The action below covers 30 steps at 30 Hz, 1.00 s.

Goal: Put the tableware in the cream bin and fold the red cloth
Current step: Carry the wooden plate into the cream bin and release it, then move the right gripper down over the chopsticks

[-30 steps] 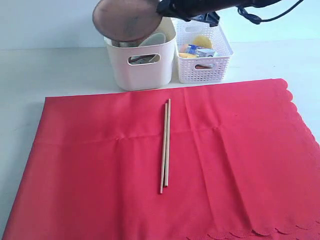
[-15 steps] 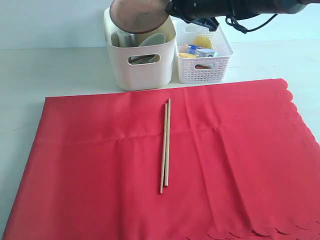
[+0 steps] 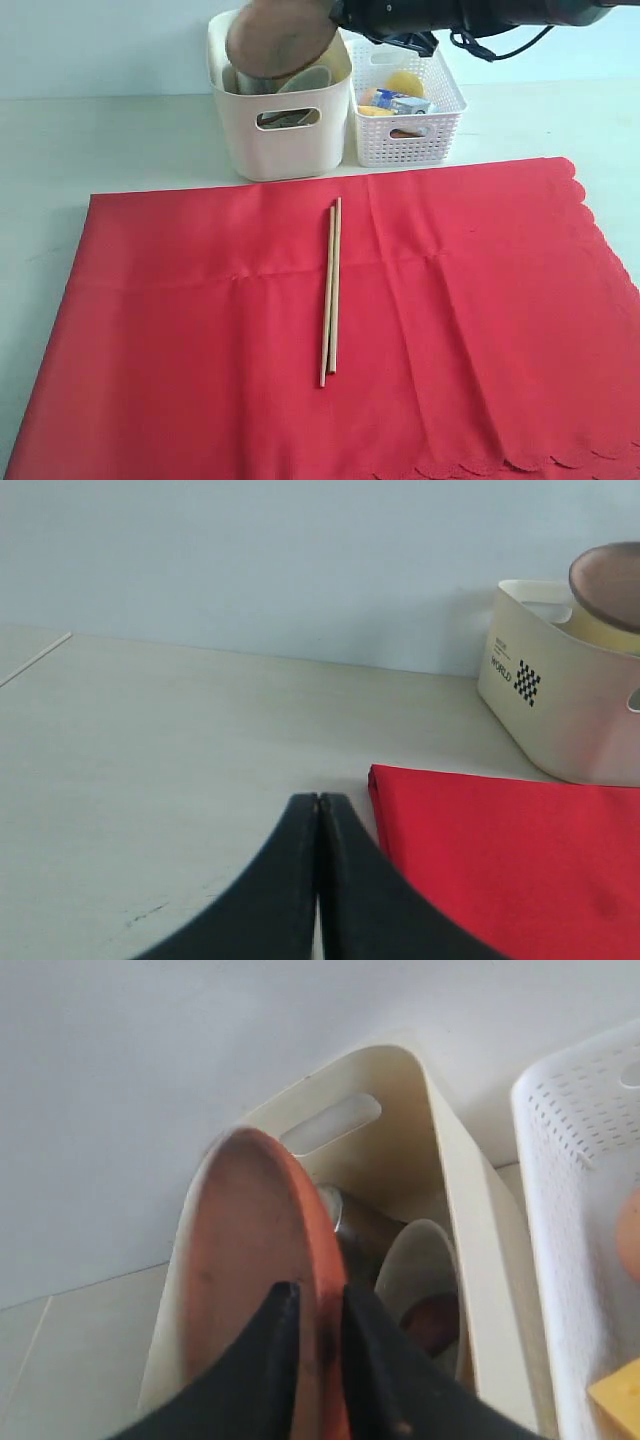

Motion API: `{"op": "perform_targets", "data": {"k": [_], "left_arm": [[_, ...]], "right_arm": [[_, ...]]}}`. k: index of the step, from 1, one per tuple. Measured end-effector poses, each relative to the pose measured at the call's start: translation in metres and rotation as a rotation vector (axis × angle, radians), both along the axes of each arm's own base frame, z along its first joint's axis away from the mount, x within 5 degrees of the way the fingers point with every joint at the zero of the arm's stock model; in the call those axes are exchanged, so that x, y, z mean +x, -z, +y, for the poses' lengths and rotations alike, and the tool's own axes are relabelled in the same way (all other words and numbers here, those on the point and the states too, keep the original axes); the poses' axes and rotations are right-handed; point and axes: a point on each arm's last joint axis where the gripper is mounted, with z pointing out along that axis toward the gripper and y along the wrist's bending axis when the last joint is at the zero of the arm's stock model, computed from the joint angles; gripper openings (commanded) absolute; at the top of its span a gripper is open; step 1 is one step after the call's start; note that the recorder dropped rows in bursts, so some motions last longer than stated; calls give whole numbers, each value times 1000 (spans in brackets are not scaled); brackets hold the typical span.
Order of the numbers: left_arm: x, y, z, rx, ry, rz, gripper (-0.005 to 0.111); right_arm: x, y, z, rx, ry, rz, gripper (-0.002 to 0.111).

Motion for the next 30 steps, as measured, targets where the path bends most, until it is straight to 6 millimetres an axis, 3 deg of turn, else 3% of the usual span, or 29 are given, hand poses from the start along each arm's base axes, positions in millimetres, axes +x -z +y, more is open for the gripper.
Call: {"op": "perform_targets", "data": {"k": [6, 9, 14, 22, 27, 30], "left_arm": [[0, 0, 0, 0, 0, 0, 2], [0, 0, 0, 0, 0, 0, 2], [0, 0, 0, 0, 0, 0, 2], [0, 0, 0, 0, 0, 0, 2], [0, 0, 0, 0, 0, 0, 2], [0, 0, 0, 0, 0, 0, 2]], "right_arm": [[0, 0, 0, -31, -13, -12, 55], [-1, 1, 0, -70, -40, -23, 60], [-10, -8, 1, -159, -176, -39, 60], [-34, -52, -20, -404, -383, -108, 59], [-57, -63, -24, -474, -516, -49, 59], [-72, -63, -27, -480, -565, -2, 50]]}}
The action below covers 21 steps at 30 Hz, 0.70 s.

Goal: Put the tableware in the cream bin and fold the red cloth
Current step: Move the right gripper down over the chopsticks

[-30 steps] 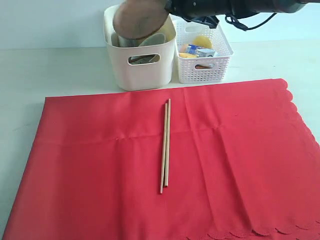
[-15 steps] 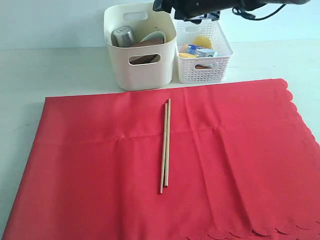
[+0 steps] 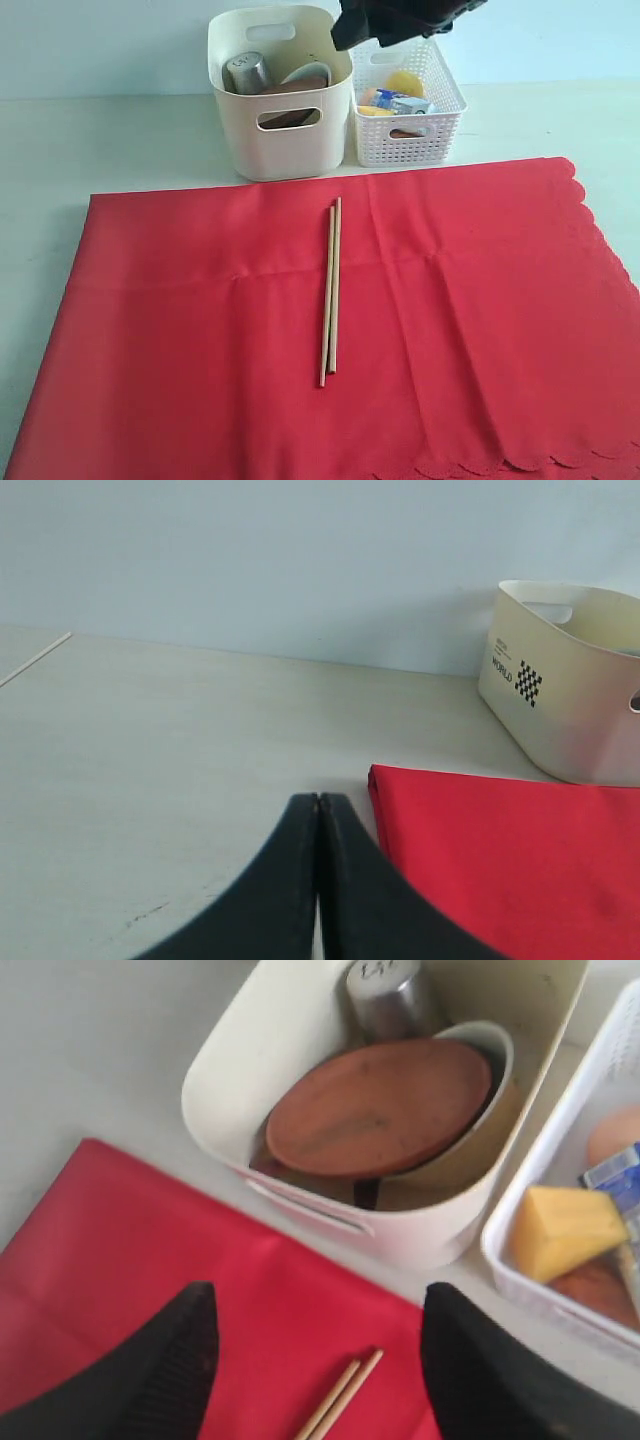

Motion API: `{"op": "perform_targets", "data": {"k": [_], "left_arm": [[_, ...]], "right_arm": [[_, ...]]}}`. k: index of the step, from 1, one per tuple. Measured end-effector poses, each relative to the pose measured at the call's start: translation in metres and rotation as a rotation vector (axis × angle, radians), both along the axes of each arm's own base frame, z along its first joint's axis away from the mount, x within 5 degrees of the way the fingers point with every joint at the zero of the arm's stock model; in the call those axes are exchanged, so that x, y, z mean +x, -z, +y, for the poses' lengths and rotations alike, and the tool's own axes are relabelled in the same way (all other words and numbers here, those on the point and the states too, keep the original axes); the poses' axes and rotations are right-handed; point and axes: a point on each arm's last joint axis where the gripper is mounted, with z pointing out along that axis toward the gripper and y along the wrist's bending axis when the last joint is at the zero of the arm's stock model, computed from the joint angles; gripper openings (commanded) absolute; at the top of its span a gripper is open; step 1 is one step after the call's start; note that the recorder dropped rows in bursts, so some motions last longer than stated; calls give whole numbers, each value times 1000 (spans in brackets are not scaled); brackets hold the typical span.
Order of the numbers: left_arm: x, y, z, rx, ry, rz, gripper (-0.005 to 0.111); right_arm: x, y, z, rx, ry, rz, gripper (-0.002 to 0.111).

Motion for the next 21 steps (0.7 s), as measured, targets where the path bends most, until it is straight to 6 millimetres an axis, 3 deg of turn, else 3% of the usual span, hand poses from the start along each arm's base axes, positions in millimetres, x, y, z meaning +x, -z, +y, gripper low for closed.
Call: {"op": "perform_targets", "data": {"k": [5, 11, 18, 21], "left_arm": [[0, 0, 0, 0, 0, 0, 2], [0, 0, 0, 0, 0, 0, 2], [0, 0, 0, 0, 0, 0, 2], [0, 0, 0, 0, 0, 0, 2]], "right_arm": [[-29, 7, 0, -39, -44, 53, 28], [-78, 33, 30, -83, -151, 124, 10], [-119, 66, 65, -165, -180, 212, 9], [-129, 83, 74, -299, -47, 253, 15]]}}
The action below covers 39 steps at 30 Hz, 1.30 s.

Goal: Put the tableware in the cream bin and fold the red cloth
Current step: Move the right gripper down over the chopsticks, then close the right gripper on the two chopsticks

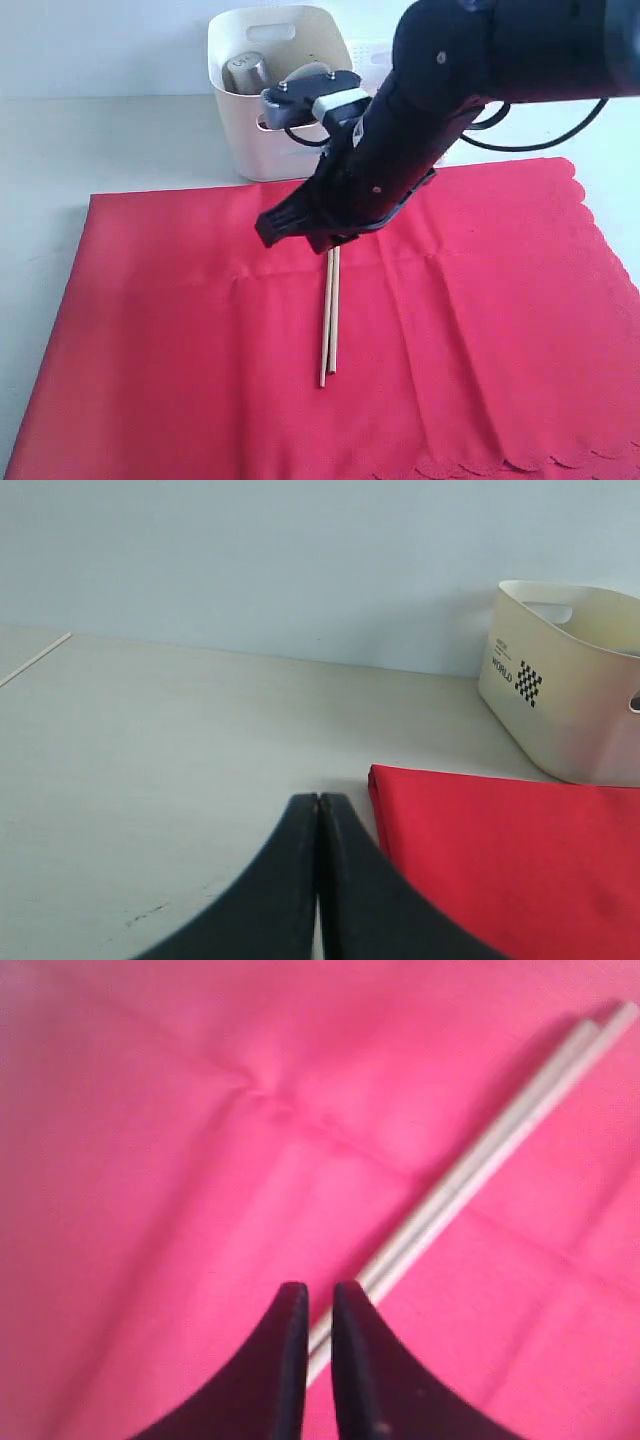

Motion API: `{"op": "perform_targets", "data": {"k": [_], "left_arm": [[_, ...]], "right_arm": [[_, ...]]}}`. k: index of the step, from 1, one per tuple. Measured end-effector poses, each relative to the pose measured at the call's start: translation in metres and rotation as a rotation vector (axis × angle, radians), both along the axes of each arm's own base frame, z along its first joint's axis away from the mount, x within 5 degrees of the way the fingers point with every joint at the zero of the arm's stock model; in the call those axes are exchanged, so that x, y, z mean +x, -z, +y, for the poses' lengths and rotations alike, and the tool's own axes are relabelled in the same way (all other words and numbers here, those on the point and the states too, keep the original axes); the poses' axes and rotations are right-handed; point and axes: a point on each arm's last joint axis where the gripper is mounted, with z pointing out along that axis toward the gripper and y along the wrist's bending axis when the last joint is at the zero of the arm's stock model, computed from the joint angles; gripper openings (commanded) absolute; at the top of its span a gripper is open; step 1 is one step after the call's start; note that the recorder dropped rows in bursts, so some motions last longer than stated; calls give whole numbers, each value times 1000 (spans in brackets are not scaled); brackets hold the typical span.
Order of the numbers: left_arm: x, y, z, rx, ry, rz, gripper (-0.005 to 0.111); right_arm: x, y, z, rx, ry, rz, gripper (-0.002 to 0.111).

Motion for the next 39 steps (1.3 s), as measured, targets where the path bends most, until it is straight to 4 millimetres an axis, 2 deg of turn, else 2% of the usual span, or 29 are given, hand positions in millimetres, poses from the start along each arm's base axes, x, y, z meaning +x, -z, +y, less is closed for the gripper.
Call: {"op": "perform_targets", "data": {"k": [2, 4, 5, 9, 14, 18, 20, 23, 26, 39], "left_arm": [[0, 0, 0, 0, 0, 0, 2], [0, 0, 0, 0, 0, 0, 2], [0, 0, 0, 0, 0, 0, 2], [0, 0, 0, 0, 0, 0, 2], [0, 0, 0, 0, 0, 0, 2], [0, 0, 0, 0, 0, 0, 2], [0, 0, 0, 0, 0, 0, 2], [0, 0, 0, 0, 0, 0, 2], [0, 0, 0, 0, 0, 0, 2], [0, 0, 0, 0, 0, 0, 2]], "right_arm": [[3, 11, -1, -59, 116, 8, 27], [8, 26, -2, -92, 205, 35, 44], [9, 35, -1, -101, 237, 60, 47], [11, 53, 2, -116, 243, 78, 48], [17, 54, 6, -85, 225, 25, 48], [20, 81, 5, -152, 195, 32, 48], [22, 93, 7, -171, 196, 50, 41], [23, 92, 8, -170, 196, 48, 15], [24, 92, 8, -168, 197, 45, 0], [25, 90, 9, -165, 195, 38, 0]]}}
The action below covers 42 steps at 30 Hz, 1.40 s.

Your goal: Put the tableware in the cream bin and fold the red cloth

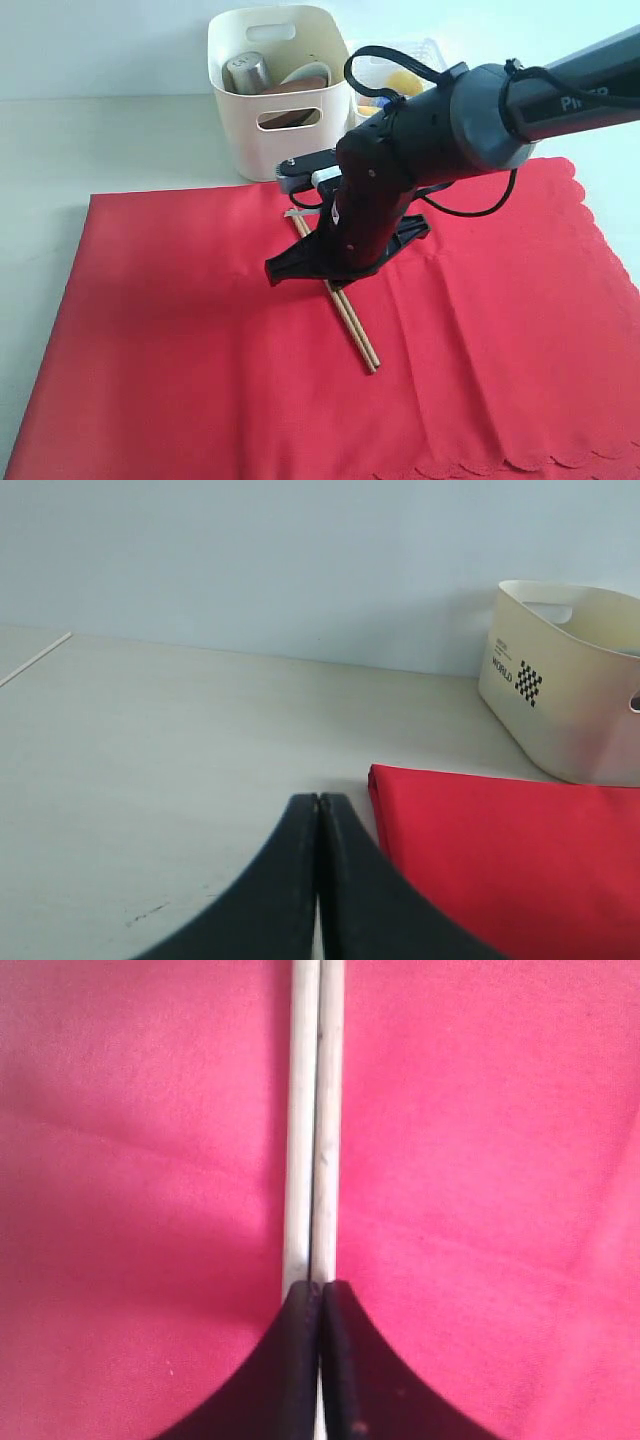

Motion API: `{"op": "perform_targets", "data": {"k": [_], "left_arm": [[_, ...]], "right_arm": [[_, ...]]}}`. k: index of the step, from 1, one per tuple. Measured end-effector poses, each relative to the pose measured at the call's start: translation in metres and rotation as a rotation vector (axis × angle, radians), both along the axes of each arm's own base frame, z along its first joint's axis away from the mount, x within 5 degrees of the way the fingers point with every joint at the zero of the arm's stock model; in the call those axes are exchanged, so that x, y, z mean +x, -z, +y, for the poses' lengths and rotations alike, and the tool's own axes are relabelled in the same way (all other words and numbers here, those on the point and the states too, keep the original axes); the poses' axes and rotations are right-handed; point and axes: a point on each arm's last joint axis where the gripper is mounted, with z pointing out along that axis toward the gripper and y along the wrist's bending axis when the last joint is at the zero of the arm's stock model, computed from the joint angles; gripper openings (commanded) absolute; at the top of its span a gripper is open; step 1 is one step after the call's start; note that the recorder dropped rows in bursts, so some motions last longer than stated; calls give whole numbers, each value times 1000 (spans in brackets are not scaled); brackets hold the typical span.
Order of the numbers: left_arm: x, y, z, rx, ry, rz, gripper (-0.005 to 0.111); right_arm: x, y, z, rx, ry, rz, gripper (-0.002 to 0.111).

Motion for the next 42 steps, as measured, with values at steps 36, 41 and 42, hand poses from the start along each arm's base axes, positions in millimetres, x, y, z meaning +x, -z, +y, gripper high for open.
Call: {"op": "perform_targets", "data": {"k": [36, 41, 42], "left_arm": [[0, 0, 0, 0, 0, 0, 2], [0, 0, 0, 0, 0, 0, 2], [0, 0, 0, 0, 0, 0, 2]], "right_arm": [[-4, 2, -5, -96, -157, 26, 9], [-4, 2, -6, -113, -211, 24, 0], [-4, 2, -6, -119, -232, 24, 0]]}}
